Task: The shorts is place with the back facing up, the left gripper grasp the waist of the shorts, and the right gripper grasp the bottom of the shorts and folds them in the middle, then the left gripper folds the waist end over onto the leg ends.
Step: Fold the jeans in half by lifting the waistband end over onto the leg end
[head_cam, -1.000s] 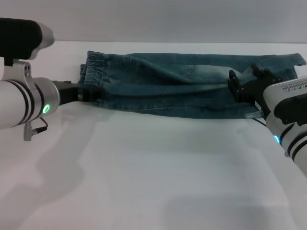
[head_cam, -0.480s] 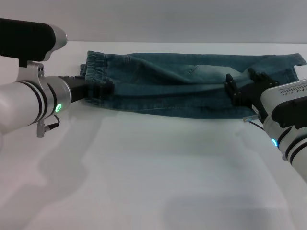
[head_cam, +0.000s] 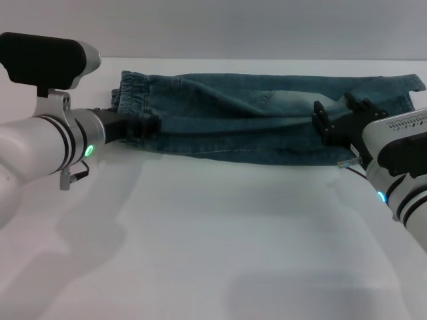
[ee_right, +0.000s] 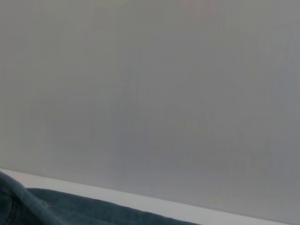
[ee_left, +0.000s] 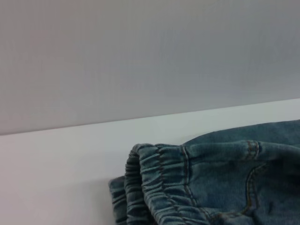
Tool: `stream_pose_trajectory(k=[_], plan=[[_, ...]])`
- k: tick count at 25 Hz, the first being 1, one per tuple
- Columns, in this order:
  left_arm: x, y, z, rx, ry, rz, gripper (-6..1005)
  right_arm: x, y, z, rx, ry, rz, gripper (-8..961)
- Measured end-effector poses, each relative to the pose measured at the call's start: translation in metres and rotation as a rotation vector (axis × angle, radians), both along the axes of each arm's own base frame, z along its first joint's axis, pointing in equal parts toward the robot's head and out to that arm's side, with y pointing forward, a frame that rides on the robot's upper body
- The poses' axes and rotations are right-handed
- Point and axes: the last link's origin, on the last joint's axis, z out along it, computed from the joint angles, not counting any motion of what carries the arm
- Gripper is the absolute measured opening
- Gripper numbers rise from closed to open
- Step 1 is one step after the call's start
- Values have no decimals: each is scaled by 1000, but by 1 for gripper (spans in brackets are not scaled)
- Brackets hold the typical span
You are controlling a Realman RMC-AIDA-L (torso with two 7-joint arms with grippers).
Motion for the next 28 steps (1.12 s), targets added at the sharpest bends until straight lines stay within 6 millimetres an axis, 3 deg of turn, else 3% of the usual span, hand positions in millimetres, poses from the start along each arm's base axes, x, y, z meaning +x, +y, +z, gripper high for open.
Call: stream_pose_trajectory(k=[15,28], plan=[[-5,12,-9,-1,19,11,843,1,2,1,-8,-1,-5,510],[-26,17,-7,52,-14,78,722,3,3,3,-7,-5,-11,511]])
